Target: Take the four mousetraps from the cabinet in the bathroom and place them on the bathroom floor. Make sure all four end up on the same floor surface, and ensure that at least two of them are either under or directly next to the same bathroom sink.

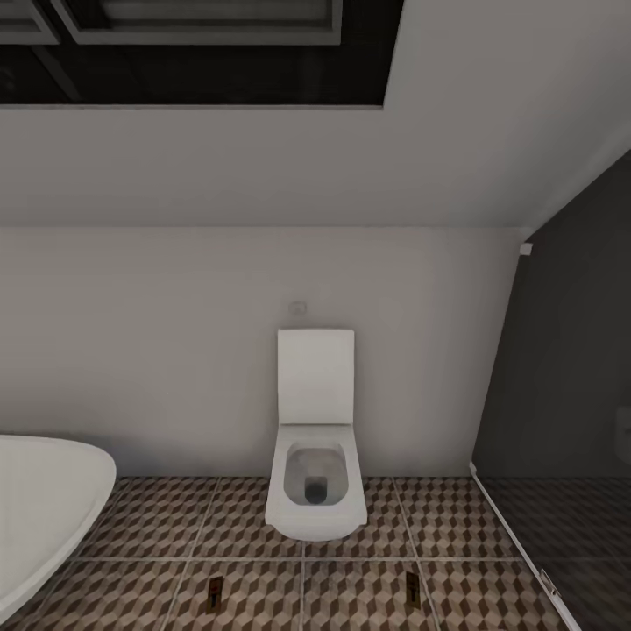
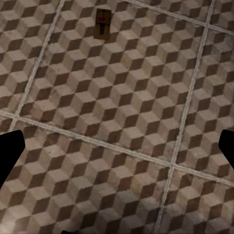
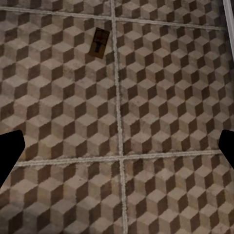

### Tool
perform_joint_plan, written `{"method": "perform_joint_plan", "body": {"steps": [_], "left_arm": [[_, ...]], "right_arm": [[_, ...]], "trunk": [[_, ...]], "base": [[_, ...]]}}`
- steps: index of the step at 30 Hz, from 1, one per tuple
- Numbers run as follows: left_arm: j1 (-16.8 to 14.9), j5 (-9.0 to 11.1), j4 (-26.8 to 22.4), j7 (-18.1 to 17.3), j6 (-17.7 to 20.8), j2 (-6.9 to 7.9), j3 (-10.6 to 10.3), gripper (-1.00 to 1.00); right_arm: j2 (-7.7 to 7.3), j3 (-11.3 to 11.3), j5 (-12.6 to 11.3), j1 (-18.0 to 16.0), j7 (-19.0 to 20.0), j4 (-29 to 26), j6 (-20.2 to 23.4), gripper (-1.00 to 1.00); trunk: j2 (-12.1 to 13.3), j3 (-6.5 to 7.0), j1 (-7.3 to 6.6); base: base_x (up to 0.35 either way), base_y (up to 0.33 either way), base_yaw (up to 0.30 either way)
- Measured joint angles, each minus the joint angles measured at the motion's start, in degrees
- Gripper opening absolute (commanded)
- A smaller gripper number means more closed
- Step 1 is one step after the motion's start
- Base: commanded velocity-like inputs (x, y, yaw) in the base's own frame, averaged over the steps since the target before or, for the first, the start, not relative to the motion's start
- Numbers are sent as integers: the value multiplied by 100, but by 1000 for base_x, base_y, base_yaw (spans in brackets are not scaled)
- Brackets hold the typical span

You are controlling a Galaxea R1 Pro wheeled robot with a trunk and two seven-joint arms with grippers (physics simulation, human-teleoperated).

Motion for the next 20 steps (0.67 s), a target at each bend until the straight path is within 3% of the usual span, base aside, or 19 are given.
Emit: {"method": "perform_joint_plan", "body": {"steps": [20], "left_arm": [[7,0,0,-4,0,-13,0,100]], "right_arm": [[0,0,0,0,0,0,0,100]], "trunk": [[0,0,0]], "base": [[0,0,0]]}}
